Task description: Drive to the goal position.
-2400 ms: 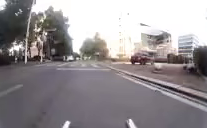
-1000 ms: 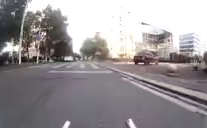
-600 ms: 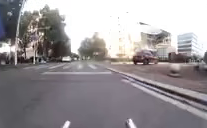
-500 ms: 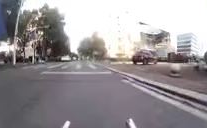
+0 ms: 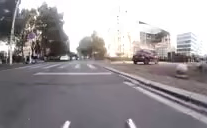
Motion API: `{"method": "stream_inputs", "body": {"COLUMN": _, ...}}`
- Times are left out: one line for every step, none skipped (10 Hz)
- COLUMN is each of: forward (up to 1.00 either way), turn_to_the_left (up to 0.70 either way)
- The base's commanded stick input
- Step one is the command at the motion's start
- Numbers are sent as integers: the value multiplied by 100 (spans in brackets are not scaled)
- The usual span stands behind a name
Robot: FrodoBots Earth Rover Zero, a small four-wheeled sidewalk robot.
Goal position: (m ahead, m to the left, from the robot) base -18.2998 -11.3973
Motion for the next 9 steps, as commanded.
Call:
{"method": "stream_inputs", "body": {"forward": 70, "turn_to_the_left": 0}}
{"method": "stream_inputs", "body": {"forward": 70, "turn_to_the_left": 0}}
{"method": "stream_inputs", "body": {"forward": 70, "turn_to_the_left": 0}}
{"method": "stream_inputs", "body": {"forward": 70, "turn_to_the_left": 0}}
{"method": "stream_inputs", "body": {"forward": 70, "turn_to_the_left": 0}}
{"method": "stream_inputs", "body": {"forward": 70, "turn_to_the_left": -3}}
{"method": "stream_inputs", "body": {"forward": 70, "turn_to_the_left": -6}}
{"method": "stream_inputs", "body": {"forward": 70, "turn_to_the_left": -6}}
{"method": "stream_inputs", "body": {"forward": 70, "turn_to_the_left": -7}}
